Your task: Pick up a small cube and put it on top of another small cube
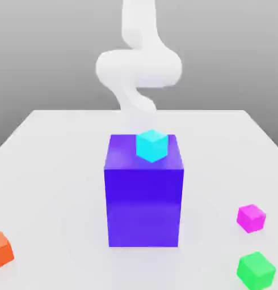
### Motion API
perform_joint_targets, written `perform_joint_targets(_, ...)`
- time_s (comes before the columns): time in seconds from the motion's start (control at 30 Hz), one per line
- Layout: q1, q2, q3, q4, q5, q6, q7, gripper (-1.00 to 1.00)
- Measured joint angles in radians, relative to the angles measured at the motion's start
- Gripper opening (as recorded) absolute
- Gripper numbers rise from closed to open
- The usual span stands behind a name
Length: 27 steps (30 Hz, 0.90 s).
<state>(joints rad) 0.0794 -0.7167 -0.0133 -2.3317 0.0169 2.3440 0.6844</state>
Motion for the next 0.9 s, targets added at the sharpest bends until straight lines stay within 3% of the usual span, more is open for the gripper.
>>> perform_joint_targets(0.33,0.298,0.337,-0.022,-0.128,0.069,0.177,-0.467,0.00)
perform_joint_targets(0.57,0.447,0.568,0.025,-0.216,0.099,0.298,-0.775,0.00)
perform_joint_targets(0.7,0.530,0.699,0.069,-0.267,0.071,0.370,-0.920,0.00)
perform_joint_targets(0.9,0.601,0.897,0.079,-0.318,-0.056,0.492,-1.022,0.00)
